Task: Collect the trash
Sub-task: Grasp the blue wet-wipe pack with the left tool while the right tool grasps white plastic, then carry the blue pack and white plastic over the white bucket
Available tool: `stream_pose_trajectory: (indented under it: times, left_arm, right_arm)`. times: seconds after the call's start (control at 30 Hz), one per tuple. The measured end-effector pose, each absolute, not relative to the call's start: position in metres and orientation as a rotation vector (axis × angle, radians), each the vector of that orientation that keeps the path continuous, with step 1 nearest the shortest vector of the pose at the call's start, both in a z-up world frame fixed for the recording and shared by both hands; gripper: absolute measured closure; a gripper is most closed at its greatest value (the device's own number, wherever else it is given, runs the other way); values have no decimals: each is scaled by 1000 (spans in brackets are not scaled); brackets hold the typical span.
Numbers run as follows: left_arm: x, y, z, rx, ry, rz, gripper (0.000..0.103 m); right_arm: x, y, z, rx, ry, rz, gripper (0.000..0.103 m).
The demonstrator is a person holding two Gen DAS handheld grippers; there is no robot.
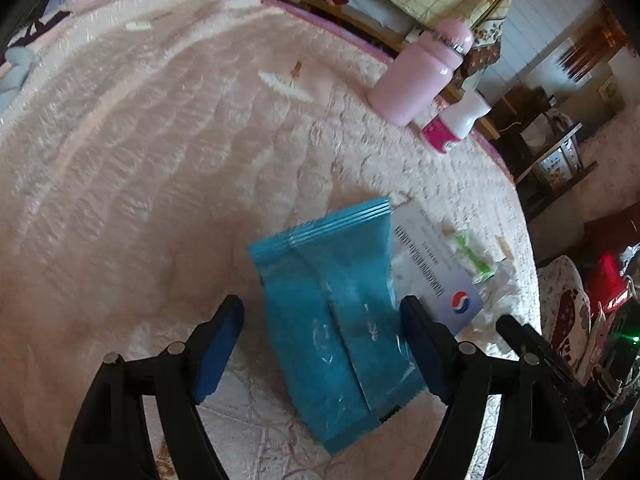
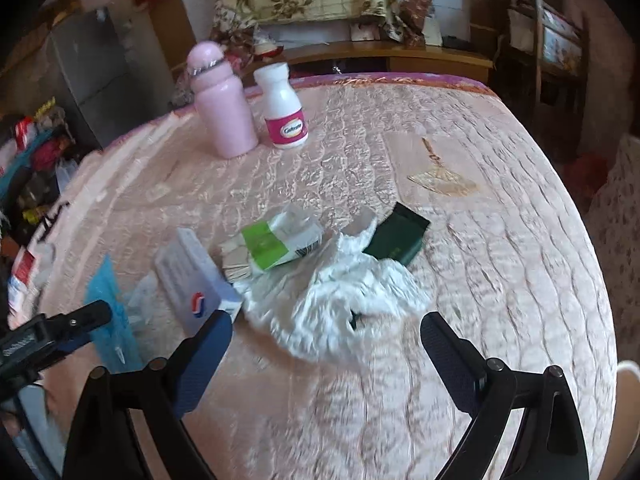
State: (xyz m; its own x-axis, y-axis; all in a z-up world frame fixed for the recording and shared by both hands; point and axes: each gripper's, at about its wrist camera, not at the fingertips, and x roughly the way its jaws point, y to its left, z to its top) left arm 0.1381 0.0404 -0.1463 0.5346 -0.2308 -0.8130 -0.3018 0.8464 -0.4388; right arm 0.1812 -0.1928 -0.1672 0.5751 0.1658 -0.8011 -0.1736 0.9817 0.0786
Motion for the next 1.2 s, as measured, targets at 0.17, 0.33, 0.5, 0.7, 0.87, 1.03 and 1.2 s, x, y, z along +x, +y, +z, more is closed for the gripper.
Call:
stream_pose_trajectory:
  times: [0.17, 0.33, 0.5, 0.7, 0.87, 1.03, 1.2]
  left_arm:
    - [131, 35, -144, -534, 1026, 21, 34]
    - [112, 47, -133, -543, 1026, -45, 58]
    - [90, 63, -114, -538, 1017, -89, 58]
    - [75, 56, -94, -493, 1005, -121, 58]
    - [73, 18, -84, -423, 996, -180, 58]
    - [72, -31, -78, -337, 993, -248, 58]
    - [73, -81, -74, -275, 995, -317, 58]
  right_arm:
    - [178, -191, -176, 13, 955, 270, 77]
    - [143, -209, -158, 42, 881, 300, 91]
    - [111, -233, -138, 71, 844, 313, 92]
    - [76, -264, -129, 126, 849, 326, 92]
    - [56, -284, -126, 163, 839, 308, 92]
    - [43, -300, -122, 172, 823, 286, 92]
    - [33, -316, -119, 180, 813, 259, 92]
